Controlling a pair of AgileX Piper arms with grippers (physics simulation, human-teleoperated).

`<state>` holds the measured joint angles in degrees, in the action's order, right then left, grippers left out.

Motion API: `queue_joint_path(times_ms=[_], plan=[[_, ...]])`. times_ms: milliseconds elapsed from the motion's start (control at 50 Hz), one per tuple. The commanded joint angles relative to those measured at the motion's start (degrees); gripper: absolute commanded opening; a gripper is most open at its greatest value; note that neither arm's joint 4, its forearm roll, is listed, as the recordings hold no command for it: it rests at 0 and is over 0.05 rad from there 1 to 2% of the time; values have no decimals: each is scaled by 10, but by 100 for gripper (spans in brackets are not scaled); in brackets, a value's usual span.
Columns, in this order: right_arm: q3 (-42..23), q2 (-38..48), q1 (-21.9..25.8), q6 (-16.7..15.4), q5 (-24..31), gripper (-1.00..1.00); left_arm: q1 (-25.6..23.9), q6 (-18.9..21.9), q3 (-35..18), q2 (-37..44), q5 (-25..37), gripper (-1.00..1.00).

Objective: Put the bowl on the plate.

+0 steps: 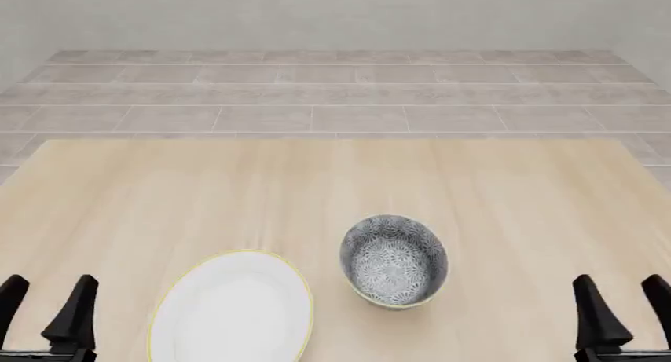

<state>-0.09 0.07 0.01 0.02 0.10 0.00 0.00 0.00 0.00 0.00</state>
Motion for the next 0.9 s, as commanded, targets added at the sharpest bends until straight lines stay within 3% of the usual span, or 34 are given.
queue_joint_path(times_ms=[20,480,560,660,720,740,820,900], plan=[[-6,1,2,0,8,100,0,0,0,0,0,100],[-37,0,25,-1,26,100,0,0,0,0,0,100],[-62,-1,34,3,38,100,0,0,0,0,0,100],[-161,0,65,-1,120,100,0,0,0,0,0,100],[-183,1,64,-11,143,100,0,0,0,0,0,100],[-202,8,60,-51,160,100,0,0,0,0,0,100],[-258,56,53,-19,175,100,0,0,0,0,0,100],[-280,99,38,-30,171,100,0,0,0,0,0,100]])
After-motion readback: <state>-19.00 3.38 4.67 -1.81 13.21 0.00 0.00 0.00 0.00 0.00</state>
